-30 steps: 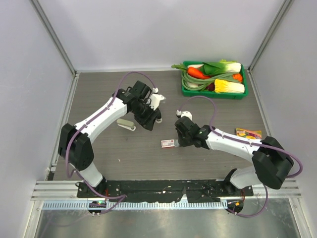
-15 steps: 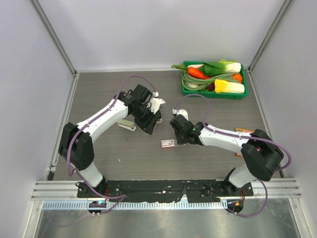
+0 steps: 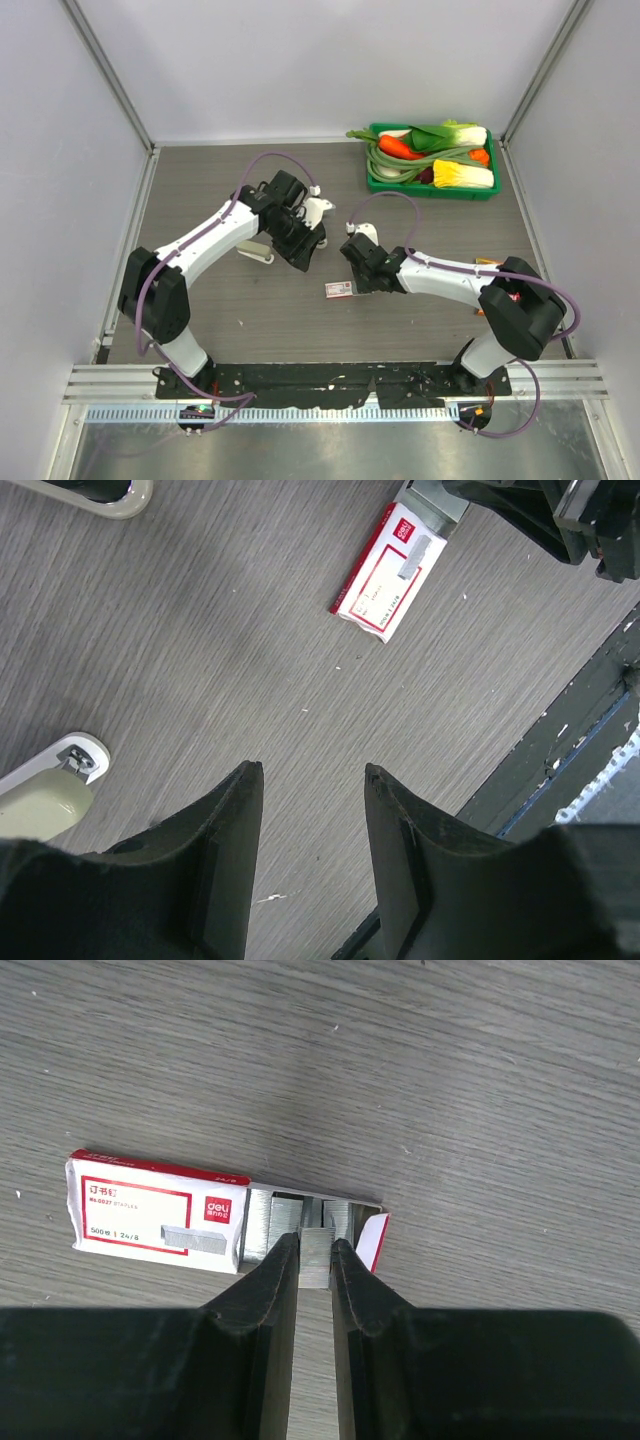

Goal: Unload the staples from the stapler

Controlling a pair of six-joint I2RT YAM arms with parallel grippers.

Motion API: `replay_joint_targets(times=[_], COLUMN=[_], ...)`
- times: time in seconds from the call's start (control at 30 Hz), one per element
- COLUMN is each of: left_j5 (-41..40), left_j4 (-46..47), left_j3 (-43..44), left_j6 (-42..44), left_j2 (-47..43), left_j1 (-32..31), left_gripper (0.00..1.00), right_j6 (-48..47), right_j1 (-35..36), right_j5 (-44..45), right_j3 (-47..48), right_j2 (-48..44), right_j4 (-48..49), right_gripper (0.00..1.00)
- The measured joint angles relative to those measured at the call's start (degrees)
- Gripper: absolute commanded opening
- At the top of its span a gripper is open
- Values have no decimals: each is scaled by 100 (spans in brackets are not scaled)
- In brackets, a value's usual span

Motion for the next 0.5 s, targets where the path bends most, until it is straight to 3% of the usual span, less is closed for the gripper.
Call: replay_joint_targets(times=[0.5], left_j5=[42], left_j4=[15], left_j3=[-59], left_j6=[-2], left_j2=[-2], left_j1=[0], left_gripper=[49], right_j6=[0], right_j1=[2], right_j5=[-7], right_j3=[0], right_j2=[28], right_j4=[76], right_gripper=[5])
